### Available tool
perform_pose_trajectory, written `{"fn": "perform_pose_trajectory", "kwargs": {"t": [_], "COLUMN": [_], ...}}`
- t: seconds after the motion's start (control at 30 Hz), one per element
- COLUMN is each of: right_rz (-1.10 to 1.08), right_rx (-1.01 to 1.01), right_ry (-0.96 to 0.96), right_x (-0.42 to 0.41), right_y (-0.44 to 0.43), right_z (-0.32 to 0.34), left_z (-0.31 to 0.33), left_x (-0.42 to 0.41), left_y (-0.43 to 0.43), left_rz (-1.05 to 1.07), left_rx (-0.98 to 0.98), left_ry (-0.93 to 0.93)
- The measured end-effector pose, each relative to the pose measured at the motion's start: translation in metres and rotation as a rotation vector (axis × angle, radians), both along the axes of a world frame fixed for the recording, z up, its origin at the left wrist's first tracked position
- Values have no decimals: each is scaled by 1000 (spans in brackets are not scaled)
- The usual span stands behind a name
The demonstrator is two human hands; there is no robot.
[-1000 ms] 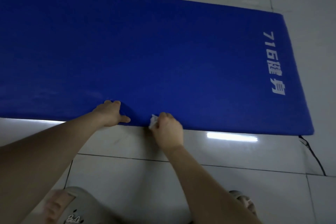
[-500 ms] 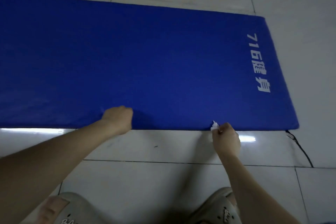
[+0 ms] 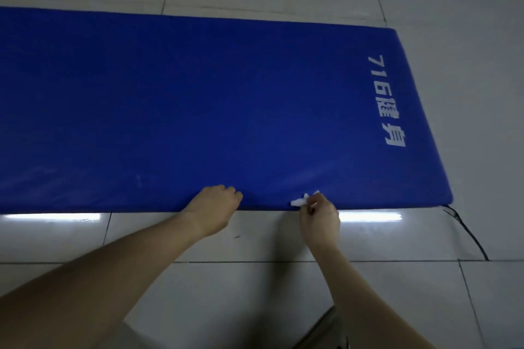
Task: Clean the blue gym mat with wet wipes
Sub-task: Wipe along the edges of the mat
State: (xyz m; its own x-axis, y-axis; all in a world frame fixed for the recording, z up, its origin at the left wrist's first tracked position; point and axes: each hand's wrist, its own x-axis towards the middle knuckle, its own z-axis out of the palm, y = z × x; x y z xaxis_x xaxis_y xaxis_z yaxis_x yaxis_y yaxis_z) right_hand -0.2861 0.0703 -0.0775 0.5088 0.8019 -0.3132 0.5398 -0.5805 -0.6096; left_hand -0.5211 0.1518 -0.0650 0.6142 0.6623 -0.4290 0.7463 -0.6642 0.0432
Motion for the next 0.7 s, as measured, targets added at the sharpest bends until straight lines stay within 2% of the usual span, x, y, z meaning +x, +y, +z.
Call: {"fn": "perform_pose_trajectory", "kwargs": {"t": [0.17,0.3,0.4,0.57,0.7], "right_rz": [66,102,97,355,503], "right_rx": [39,71,38,3,-22], "right_ry": [237,248,223,130,-17], "right_x": [-66,-110,-126,-169,-175], "right_y": [1,11,27,49,54], "right_z": [-1,-5,-4,1,-2], "left_z": [16,10,5,-7,-3], "left_x": [-69,-103,-99,-82,-79], "left_y": [22,20,22,25,34], "left_rz": [80,252,419,456,496], "left_rx": [-156,-185,-277,-274,-362], "left_ry": [81,52,-55,97,110]}}
